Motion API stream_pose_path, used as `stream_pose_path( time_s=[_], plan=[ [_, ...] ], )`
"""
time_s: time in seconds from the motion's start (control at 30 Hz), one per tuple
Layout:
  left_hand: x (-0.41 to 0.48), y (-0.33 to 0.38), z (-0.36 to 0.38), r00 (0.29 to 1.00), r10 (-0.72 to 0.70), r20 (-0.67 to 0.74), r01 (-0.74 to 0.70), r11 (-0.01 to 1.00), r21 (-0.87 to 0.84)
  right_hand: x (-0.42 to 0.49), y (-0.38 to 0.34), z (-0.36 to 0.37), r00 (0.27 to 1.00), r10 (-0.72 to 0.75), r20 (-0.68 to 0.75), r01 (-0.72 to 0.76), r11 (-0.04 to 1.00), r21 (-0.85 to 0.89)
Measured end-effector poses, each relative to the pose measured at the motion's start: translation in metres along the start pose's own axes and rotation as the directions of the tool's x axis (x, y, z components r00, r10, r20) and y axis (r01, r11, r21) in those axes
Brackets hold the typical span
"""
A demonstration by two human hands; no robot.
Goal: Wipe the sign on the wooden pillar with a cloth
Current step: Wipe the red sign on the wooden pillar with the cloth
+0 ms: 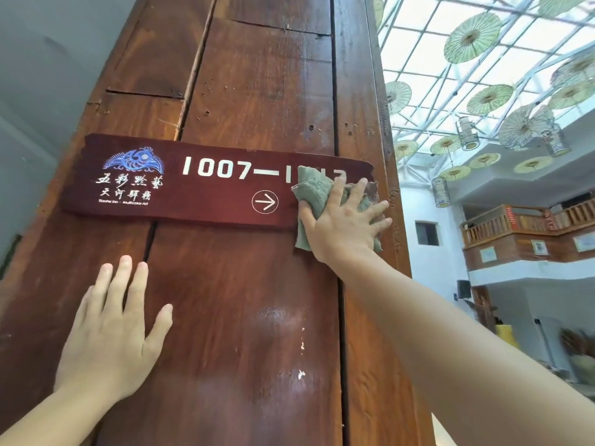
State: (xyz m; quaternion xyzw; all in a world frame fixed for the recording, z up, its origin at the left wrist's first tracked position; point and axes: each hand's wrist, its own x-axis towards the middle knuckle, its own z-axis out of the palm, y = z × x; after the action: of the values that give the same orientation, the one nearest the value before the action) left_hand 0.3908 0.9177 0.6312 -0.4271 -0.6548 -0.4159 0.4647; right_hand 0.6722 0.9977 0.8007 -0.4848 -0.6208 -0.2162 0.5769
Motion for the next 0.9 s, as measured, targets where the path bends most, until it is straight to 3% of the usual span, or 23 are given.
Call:
stream_pose_path(
  time_s=[0.13,0.27,0.33,0.43,0.5,0.57,0.63,0.7,0.8,0.9],
  plan=[
    [0.004,0.002,-0.024,0.972,-0.048,0.231,0.05,0.999,-0.004,-0.002,-0.002,-0.014,0.993,0.058,0.104,-0.063,0.997,0.044],
    [0.021,0.012,-0.062,0.858,-0.141,0.494,0.252,0.953,-0.166,-0.01,-0.006,-0.042,0.981,0.045,0.187,-0.014,0.987,-0.163],
    [0.019,0.026,-0.083,0.83,-0.182,0.527,0.401,0.851,-0.339,-0.025,-0.009,-0.062,0.971,-0.028,0.237,0.088,0.965,-0.247],
    [-0.011,0.05,-0.108,0.816,-0.2,0.542,0.53,0.634,-0.563,-0.068,-0.018,-0.088,0.905,-0.126,0.407,0.226,0.951,-0.21],
    [-0.05,0.063,-0.129,0.712,-0.144,0.687,0.684,0.363,-0.633,-0.111,-0.031,-0.098,0.811,-0.172,0.56,0.262,0.961,-0.084],
    [-0.101,0.066,-0.159,0.573,-0.027,0.819,0.816,0.117,-0.567,-0.171,-0.044,-0.104,0.704,-0.247,0.666,0.184,0.969,0.165],
    [-0.16,0.054,-0.183,0.476,0.078,0.876,0.879,-0.022,-0.475,-0.25,-0.054,-0.111,0.614,-0.33,0.717,0.028,0.917,0.398],
    [-0.221,0.026,-0.204,0.359,0.158,0.92,0.929,-0.15,-0.337,-0.336,-0.059,-0.119,0.499,-0.386,0.776,-0.139,0.848,0.512],
    [-0.316,-0.036,-0.243,0.16,0.211,0.964,0.974,-0.192,-0.12,-0.46,-0.066,-0.138,0.274,-0.385,0.881,-0.408,0.783,0.469],
    [-0.402,-0.098,-0.285,0.025,0.202,0.979,0.981,-0.192,0.014,-0.558,-0.078,-0.16,0.15,-0.342,0.928,-0.626,0.694,0.357]
  ],
)
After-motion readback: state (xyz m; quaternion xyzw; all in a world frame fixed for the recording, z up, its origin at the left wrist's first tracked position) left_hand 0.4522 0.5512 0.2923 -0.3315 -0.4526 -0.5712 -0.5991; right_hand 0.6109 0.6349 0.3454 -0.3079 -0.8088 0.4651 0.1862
